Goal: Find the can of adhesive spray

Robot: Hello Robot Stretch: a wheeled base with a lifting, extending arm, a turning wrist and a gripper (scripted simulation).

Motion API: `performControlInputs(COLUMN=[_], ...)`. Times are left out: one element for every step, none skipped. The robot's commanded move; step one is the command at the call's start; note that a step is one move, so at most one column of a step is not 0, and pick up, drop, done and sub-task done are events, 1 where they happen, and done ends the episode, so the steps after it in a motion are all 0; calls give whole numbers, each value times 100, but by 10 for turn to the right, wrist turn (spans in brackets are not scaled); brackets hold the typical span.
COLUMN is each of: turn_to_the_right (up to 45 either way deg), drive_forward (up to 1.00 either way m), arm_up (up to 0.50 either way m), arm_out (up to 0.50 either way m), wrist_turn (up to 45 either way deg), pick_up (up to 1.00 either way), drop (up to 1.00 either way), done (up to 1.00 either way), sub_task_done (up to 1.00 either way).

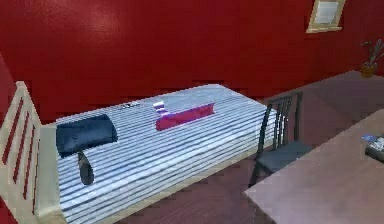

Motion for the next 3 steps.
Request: performControlInputs(turn_to_the_right=[450,450,420], drive_forward=[0,0,0], arm_up=[0,0,0], arm_out=[0,0,0], wrist_turn=[0,0,0], pick_up=[0,0,0], drop=[0,0,0], done=[0,0,0], sub_task_done=[0,0,0])
